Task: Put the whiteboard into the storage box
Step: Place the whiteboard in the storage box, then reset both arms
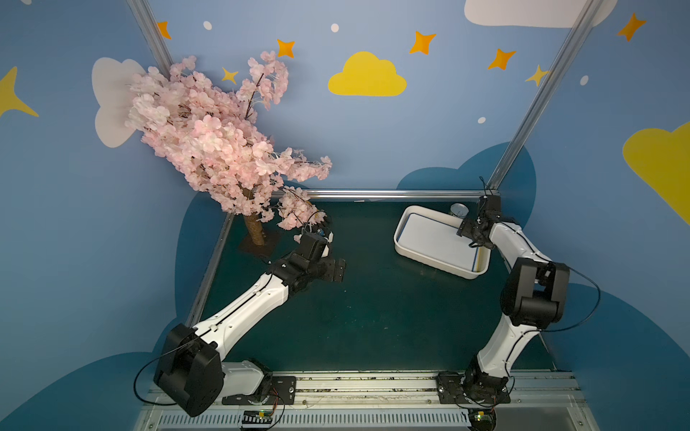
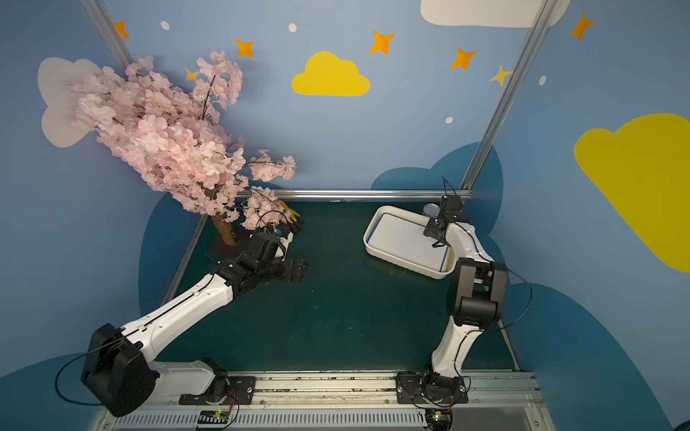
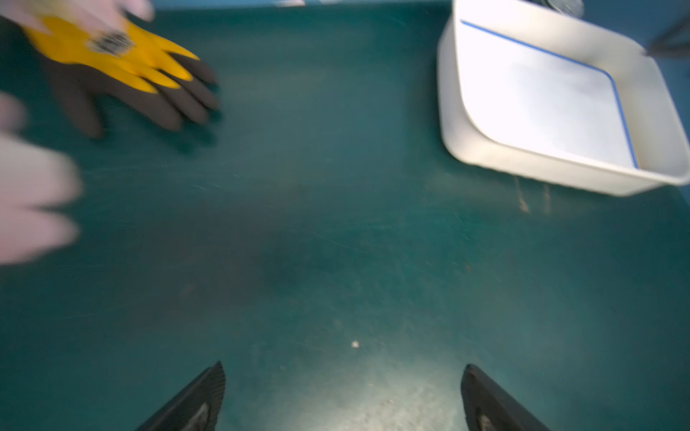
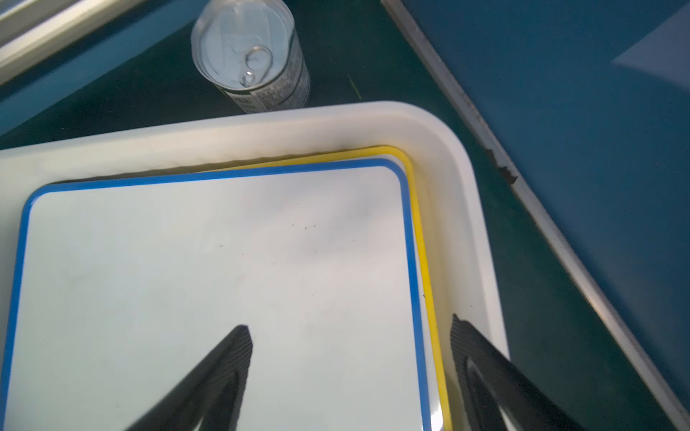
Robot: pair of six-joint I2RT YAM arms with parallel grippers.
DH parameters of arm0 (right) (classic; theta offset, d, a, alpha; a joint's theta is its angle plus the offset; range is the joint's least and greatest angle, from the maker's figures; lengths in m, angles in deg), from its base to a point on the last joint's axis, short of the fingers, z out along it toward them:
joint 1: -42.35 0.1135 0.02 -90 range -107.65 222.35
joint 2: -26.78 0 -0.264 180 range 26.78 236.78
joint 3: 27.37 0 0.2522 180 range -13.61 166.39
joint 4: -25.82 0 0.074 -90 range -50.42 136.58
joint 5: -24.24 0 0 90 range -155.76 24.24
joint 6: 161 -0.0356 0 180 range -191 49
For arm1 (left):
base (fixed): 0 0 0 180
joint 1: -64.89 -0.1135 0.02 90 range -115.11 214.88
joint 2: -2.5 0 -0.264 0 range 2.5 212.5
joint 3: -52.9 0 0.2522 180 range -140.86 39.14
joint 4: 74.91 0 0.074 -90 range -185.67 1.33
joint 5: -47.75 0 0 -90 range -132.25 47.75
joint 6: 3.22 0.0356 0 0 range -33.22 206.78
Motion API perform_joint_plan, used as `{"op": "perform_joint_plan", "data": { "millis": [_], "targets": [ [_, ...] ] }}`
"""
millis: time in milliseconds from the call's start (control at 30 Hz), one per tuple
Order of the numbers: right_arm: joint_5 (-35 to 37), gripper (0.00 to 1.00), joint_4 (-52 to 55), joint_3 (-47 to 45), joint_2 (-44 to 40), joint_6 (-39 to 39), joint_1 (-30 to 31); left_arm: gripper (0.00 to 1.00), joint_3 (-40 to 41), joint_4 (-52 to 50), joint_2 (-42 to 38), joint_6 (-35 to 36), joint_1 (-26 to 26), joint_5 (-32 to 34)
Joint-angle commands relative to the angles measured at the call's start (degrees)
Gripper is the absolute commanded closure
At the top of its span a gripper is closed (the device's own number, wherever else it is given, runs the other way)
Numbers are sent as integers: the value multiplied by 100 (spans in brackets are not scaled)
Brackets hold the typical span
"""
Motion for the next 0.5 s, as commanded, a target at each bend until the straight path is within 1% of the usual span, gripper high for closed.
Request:
{"op": "perform_joint_plan", "data": {
  "millis": [0, 100, 200, 333, 467],
  "targets": [
    [1175, 15, -439, -586, -599, 388, 263, 0, 180, 64, -270, -160, -210, 786],
    [1492, 15, -692, -1204, -1173, 429, 496, 0, 377, 273, -484, -281, -500, 1069],
    [1488, 15, -1106, -1953, -1890, 374, 645, 0, 645, 578, -736, -328, -853, 1286],
    [1321, 15, -1778, -2950, -2947, 359, 740, 0, 903, 838, -1009, -338, -1319, 1593],
    [961, 15, -2939, -4135, -4011, 498, 745, 0, 1216, 1193, -1123, -308, -1746, 1776]
  ]
}}
